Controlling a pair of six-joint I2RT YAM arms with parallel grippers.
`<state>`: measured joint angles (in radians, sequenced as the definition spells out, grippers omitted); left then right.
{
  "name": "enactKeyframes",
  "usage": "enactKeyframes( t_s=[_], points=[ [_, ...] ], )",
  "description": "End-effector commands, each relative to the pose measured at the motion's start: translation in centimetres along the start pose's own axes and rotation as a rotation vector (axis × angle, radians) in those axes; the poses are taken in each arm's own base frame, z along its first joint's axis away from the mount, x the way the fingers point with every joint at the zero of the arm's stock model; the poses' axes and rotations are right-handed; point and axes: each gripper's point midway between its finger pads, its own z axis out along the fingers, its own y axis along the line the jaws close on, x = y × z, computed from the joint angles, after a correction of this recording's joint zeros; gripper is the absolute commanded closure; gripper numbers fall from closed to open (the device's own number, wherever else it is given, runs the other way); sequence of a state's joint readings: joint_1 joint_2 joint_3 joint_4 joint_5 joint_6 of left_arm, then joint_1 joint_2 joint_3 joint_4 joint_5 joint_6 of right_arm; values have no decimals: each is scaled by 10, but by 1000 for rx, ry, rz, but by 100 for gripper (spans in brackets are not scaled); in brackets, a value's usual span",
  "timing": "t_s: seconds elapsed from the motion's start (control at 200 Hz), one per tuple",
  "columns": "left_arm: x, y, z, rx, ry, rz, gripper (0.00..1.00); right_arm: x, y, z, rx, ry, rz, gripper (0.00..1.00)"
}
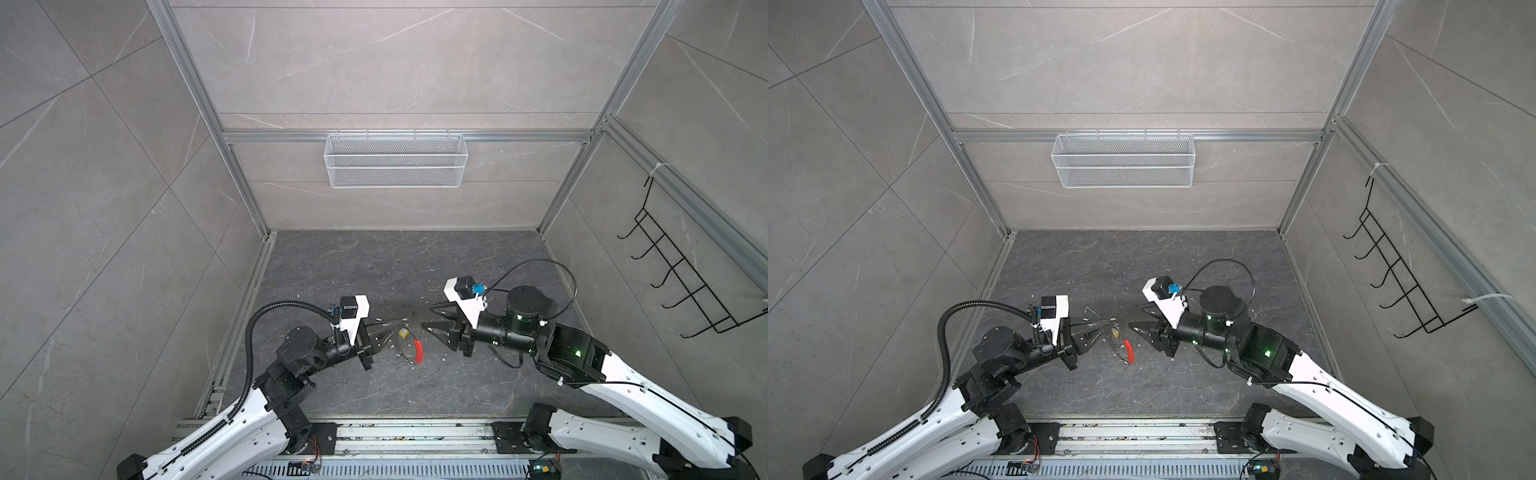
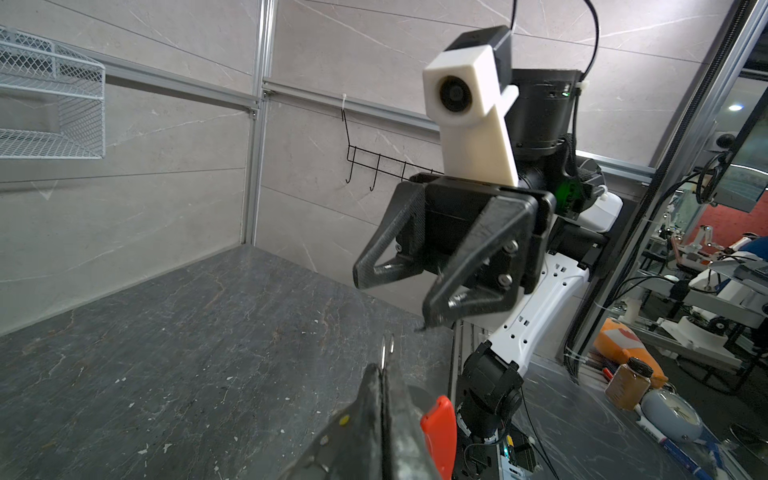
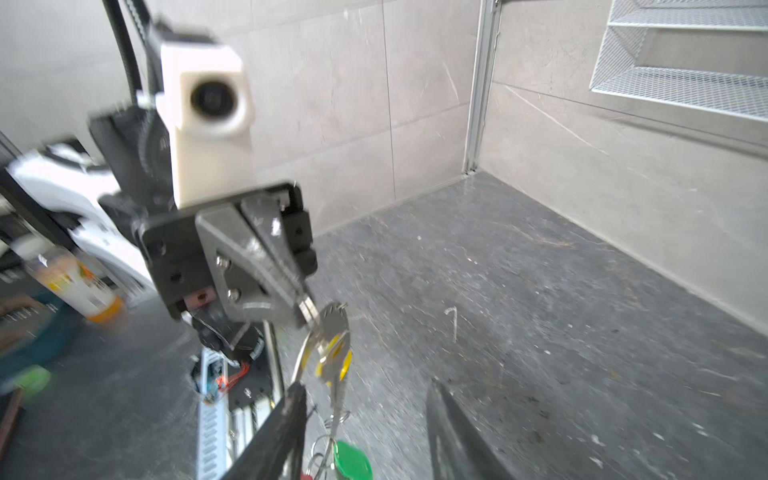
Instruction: Remove the keys from the keyring
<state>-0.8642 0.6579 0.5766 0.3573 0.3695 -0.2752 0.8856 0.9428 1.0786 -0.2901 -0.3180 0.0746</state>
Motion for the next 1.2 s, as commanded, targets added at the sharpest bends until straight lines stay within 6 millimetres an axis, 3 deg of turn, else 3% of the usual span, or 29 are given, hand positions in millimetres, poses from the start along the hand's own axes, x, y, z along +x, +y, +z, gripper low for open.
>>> enactKeyframes(
  t_s=[0.0,0.25,0.565,0.705,1.055,1.18,1.195],
  points=[
    [-22,-11,-2,37,-62,54,100,-9,27,7,-218,-20,70,51],
    [-23,-10,-4,27,-71,55,100,-9,37,18,-313,3,96,53],
    [-24,-10,-3,34,-72,52,100,-3,35,26,-328,19,126,63],
    [-24,-10,-3,35,-75,52,100,0,34,28,-327,28,135,70],
    [-23,-10,0,38,-68,39,100,3,29,29,-295,38,150,100],
    [-21,-4,1,-1,-37,11,100,7,24,26,-247,78,162,100],
    [-20,-3,1,-8,-29,8,96,9,23,26,-239,89,163,100]
  ],
)
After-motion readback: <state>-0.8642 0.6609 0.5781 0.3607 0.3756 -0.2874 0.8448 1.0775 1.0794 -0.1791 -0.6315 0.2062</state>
